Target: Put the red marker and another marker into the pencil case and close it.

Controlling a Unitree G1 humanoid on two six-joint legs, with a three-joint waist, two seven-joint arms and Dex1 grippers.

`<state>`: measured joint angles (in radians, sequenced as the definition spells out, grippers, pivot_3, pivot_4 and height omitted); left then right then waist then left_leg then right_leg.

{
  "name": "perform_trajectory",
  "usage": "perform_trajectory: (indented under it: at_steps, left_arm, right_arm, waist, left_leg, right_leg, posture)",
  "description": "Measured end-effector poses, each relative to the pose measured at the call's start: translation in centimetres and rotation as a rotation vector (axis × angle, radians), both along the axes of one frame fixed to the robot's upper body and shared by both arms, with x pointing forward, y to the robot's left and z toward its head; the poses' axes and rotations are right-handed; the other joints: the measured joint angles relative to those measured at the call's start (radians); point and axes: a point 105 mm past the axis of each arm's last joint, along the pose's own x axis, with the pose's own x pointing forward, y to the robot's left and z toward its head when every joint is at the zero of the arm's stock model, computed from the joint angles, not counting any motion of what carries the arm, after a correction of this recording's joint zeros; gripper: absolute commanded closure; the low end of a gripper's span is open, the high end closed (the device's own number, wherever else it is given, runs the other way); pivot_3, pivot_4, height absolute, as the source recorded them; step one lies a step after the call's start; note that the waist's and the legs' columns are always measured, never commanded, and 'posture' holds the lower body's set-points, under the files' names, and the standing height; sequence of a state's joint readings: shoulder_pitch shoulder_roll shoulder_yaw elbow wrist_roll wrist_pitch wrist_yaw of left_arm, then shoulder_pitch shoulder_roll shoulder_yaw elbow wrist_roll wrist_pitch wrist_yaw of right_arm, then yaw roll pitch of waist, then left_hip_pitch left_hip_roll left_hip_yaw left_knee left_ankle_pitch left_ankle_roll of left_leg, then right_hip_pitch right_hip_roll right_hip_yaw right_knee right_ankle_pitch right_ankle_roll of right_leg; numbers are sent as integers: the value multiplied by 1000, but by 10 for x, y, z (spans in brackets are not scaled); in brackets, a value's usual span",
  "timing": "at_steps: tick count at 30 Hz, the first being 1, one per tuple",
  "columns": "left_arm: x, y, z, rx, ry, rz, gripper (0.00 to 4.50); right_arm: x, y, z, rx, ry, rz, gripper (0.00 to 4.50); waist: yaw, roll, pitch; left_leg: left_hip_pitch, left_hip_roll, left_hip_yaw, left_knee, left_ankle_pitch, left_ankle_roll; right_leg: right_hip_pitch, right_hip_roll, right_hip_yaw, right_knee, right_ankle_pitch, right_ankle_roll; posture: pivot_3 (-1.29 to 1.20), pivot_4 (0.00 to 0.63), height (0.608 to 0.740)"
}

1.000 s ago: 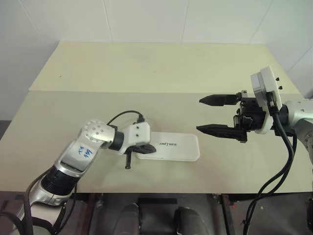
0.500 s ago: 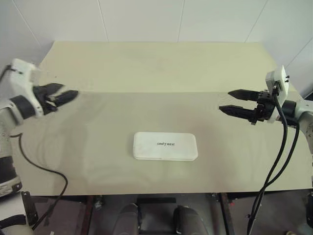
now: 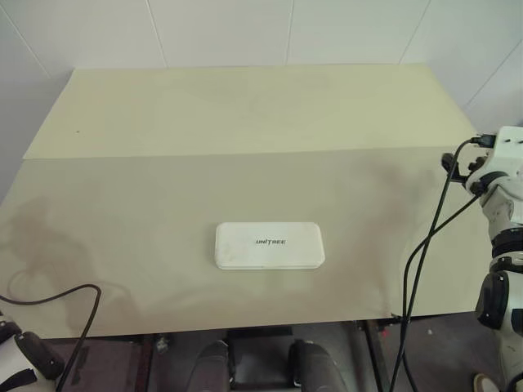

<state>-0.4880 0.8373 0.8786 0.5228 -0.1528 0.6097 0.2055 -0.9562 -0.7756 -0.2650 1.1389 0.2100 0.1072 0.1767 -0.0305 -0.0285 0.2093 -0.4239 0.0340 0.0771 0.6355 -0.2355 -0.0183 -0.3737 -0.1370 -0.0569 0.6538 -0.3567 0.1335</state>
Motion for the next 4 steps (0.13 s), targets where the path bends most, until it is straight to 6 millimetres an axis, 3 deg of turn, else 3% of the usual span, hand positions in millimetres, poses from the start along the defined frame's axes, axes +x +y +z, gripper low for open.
perform_trajectory:
  at_steps: [4]
  left_arm:
    - [-9,6,-1,18,-27,78,30]
  right_arm:
    - [2,0,1,-13,-37,-65,0]
  waist:
    - [-1,-1,-1]
  left_leg:
    - [2,0,2,0,0,0]
  right_leg:
    - [0,0,2,0,0,0]
  posture:
    - [0,150,740]
